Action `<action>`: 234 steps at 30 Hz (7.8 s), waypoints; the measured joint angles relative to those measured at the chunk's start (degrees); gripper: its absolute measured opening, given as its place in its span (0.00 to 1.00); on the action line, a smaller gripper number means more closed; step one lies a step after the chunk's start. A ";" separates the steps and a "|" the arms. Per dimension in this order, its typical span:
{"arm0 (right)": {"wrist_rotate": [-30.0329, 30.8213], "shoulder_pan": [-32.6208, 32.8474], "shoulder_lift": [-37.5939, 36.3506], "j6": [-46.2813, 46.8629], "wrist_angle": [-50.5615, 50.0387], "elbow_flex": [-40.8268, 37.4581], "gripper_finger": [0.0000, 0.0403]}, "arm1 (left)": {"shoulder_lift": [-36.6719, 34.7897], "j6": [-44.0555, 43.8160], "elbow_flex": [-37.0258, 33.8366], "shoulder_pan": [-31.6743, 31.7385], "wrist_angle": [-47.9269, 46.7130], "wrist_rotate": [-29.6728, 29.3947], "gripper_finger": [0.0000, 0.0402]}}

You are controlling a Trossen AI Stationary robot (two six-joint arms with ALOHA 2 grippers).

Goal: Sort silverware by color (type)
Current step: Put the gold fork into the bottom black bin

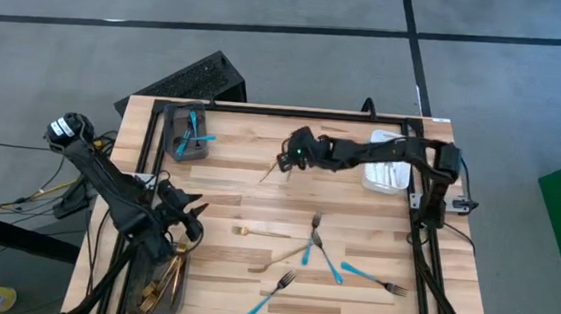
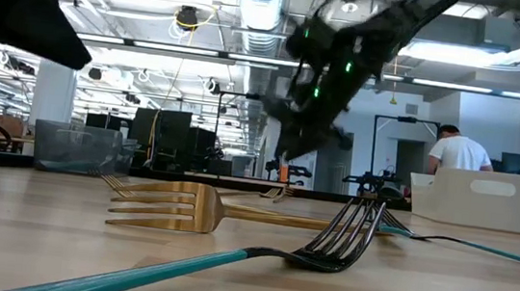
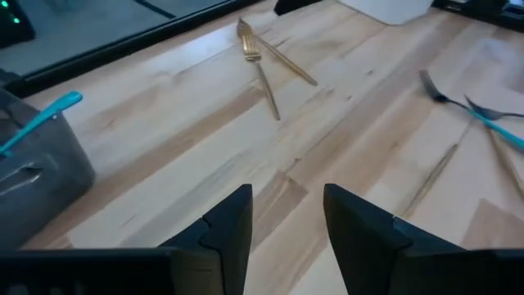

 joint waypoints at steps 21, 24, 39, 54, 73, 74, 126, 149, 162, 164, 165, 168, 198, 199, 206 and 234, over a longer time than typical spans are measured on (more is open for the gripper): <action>-5.69 -3.19 13.02 1.37 -9.41 8.67 0.31 | 0.02 1.00 -1.40 2.24 4.14 -0.11 0.34; -5.87 -2.93 15.01 1.05 -12.29 11.13 0.31 | 0.00 1.02 -1.40 2.24 4.40 -0.01 0.34; -3.65 0.76 10.93 -7.76 -11.58 13.68 0.31 | 0.00 2.33 -1.40 3.68 5.40 -0.51 0.34; -7.31 2.27 15.26 -8.51 2.79 13.47 0.26 | 0.00 6.96 -1.40 6.19 8.45 -1.50 0.34; -13.19 4.77 14.45 -10.23 -10.07 13.55 0.25 | 0.00 8.99 -1.40 6.41 9.94 -1.31 0.34; -13.30 6.40 14.00 -10.95 -10.51 13.55 0.25 | -0.01 10.60 -1.40 6.41 10.92 -1.06 0.34; -9.86 32.15 7.70 -22.53 4.42 2.11 0.07 | 0.00 42.31 -2.15 11.92 37.87 3.70 0.34; -7.18 23.80 -9.40 -22.73 61.84 -24.11 0.06 | 3.49 57.41 -2.08 12.55 49.71 4.79 0.34; -6.97 29.14 0.06 -33.50 78.22 -25.18 0.06 | 15.55 80.14 -2.14 20.10 88.30 16.65 0.37; -6.64 29.97 0.03 -34.41 78.30 -25.09 0.06 | 15.43 80.88 -2.12 20.30 90.35 16.96 0.40; -6.08 30.35 0.03 -34.87 78.10 -25.09 0.06 | 15.32 81.71 -2.12 20.45 90.91 17.19 0.42; -5.10 31.22 0.03 -36.61 78.64 -25.11 0.06 | 15.34 83.52 -2.12 20.51 92.81 18.21 0.47; -5.84 29.79 0.03 -25.03 71.87 -25.16 0.39 | -1.74 49.78 13.15 10.84 23.16 36.77 0.03; -5.84 29.91 0.03 -25.03 70.88 -25.13 0.39 | -2.65 45.97 13.52 9.45 19.74 40.85 0.03; -5.79 31.24 0.05 -20.01 62.84 -23.95 0.37 | -7.02 27.24 13.90 -2.97 14.45 53.74 0.04; -1.20 32.10 7.97 -21.08 39.43 -10.84 0.35 | -1.16 23.90 5.25 -9.15 10.85 35.38 0.33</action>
